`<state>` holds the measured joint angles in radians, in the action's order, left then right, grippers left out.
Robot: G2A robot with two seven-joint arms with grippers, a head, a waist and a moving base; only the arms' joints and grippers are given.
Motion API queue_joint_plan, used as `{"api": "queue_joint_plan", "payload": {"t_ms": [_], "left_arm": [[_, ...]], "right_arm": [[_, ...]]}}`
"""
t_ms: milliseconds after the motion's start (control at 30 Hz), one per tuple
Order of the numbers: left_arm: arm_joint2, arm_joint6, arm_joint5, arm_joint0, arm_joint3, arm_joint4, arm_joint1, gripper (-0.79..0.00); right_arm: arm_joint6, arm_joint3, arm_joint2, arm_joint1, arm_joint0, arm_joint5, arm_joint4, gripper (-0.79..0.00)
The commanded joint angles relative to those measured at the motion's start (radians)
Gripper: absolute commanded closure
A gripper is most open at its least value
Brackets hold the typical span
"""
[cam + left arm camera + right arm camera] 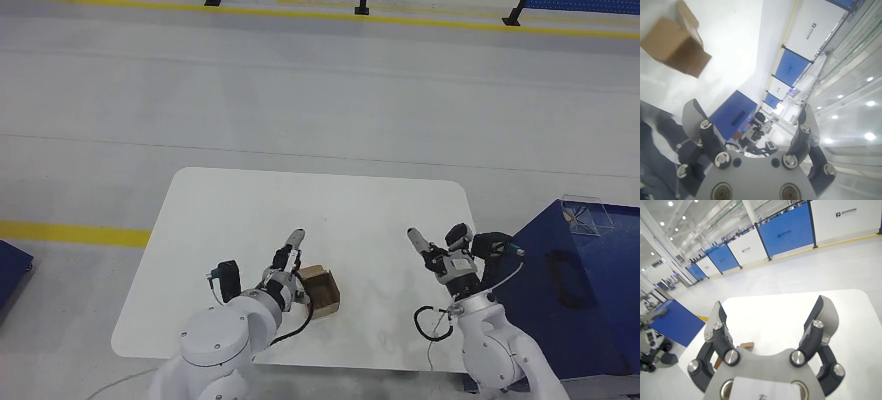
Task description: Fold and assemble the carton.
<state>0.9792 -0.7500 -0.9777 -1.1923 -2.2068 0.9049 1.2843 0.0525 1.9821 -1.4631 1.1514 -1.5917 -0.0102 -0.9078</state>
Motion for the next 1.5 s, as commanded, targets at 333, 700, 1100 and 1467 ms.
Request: {"api": "queue_joint_plan", "payload": {"t_ms": [333,700,1100,1467], "left_arm": [[-0.227,0.273,-0.035,0.03,0.324,-0.5,-0.193,-0.785],[-0.402,0.474,-0.035,0.219,0.417,-0.508,-0.266,-0.785],[-0.6,0.315,-0.035,0.385,0.45,-0.268,-0.242,-0.785],[-0.768,0.051,-0.035,0.552,0.472,0.104,-0.205,-0.785]], "right_arm": [[0.222,-0.094,0.191,0.013,0.077,-0.053,-0.33,-0.785],[0.238,-0.347,0.386,0.065,0.271,-0.118,-0.321,-0.785],[0.275,-0.397,0.435,0.085,0.308,-0.088,-0.331,-0.785],[0.27,-0.43,0.435,0.099,0.328,-0.103,-0.335,-0.785]]}}
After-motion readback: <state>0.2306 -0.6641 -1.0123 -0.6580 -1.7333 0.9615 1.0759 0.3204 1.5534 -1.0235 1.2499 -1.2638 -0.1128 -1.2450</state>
